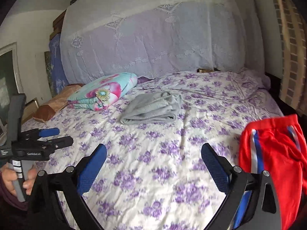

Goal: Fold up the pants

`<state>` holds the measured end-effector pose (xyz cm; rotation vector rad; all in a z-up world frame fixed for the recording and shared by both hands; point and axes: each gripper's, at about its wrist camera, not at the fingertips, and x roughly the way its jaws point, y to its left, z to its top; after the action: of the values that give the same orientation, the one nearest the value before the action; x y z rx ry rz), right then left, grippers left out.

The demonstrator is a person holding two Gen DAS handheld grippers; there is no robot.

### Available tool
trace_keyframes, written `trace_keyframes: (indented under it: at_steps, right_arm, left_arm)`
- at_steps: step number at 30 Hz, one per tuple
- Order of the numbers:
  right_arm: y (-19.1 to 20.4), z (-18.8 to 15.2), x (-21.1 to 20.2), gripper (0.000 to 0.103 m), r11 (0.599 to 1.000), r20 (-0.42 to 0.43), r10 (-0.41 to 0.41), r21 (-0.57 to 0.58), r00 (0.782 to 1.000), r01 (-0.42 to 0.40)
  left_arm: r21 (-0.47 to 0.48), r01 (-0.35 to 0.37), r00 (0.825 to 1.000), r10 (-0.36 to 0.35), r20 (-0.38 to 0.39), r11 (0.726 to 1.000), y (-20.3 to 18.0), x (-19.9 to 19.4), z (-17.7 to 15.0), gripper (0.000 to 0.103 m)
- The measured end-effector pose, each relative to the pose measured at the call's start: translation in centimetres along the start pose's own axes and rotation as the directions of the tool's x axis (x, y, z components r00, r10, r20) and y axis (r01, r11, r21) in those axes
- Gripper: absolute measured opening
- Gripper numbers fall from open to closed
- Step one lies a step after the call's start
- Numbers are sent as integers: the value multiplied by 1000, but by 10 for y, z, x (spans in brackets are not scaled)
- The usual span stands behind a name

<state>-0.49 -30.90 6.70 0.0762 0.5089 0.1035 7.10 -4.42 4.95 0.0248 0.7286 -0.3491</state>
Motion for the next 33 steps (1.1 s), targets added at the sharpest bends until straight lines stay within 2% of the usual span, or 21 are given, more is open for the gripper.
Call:
trace_keyframes:
  at_steps: [4,6,9,11,20,28,33]
  right_arm:
    - [8,-59,-14,99,998,-15,-54,33,998,55]
    - [15,-75,-16,99,995,-26,-99,4,995,100]
    - [28,-89,-22,99,990,-7,-125,-61,992,124]
    - [32,-92,-25,99,989,8,-129,-75,992,129]
    - [36,-90,-27,99,988,16,-132,-77,991,133]
    - [37,-93,-23,99,986,11,-139,-86,990,140]
    - [39,-94,-22,99,987,10,-135,-89,991,135]
  left_arm:
    - [-46,18,1000,-17,8,999,-5,-16,-56,98]
    - [-56,-33,999,34,7,998,-3,-18,-75,98]
    - [-53,-129,991,131,24,990,2,-25,-87,98]
    - [-51,-166,985,168,31,985,3,-28,-90,98]
    - [-14,-185,981,185,60,983,-6,-37,-90,98]
    - [-42,-194,979,196,47,980,-2,-31,-89,98]
    - [-41,-257,963,259,69,966,-2,-31,-90,98]
